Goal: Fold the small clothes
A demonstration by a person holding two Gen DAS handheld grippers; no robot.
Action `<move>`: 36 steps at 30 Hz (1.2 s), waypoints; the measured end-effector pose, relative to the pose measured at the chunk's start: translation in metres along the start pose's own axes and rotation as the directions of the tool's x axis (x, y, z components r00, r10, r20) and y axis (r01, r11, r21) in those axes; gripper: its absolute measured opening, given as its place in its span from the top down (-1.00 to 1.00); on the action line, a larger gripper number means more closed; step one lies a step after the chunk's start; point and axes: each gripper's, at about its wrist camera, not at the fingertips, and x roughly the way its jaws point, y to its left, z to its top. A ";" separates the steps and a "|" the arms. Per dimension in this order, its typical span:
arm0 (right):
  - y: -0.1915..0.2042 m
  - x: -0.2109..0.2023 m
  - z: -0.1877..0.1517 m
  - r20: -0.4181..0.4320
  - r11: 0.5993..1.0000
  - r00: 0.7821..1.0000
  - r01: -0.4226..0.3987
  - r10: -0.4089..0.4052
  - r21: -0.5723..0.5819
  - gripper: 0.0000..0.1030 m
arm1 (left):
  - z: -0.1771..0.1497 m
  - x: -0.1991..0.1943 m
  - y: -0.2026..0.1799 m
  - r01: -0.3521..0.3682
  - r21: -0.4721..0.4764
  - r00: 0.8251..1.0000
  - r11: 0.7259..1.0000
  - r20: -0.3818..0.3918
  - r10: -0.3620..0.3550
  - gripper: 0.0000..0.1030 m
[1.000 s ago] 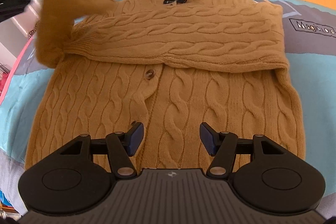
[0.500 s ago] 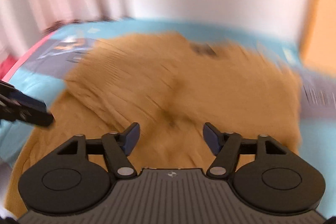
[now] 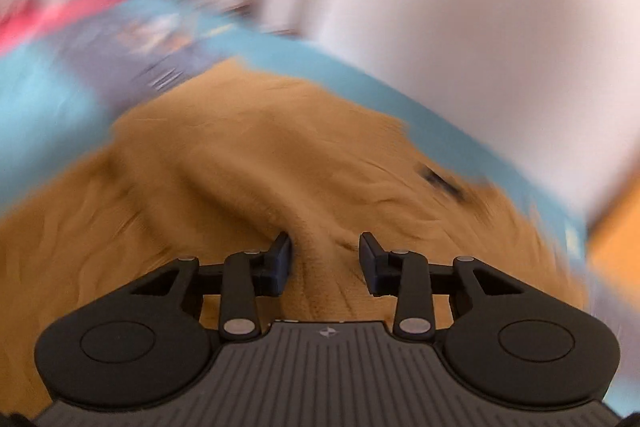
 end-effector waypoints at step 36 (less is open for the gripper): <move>-0.175 -0.040 -0.042 -0.075 0.635 0.980 -0.060 0.184 0.770 0.81 | 0.010 0.036 -0.021 0.088 -0.002 0.992 0.996 -0.091 -0.087 -1.00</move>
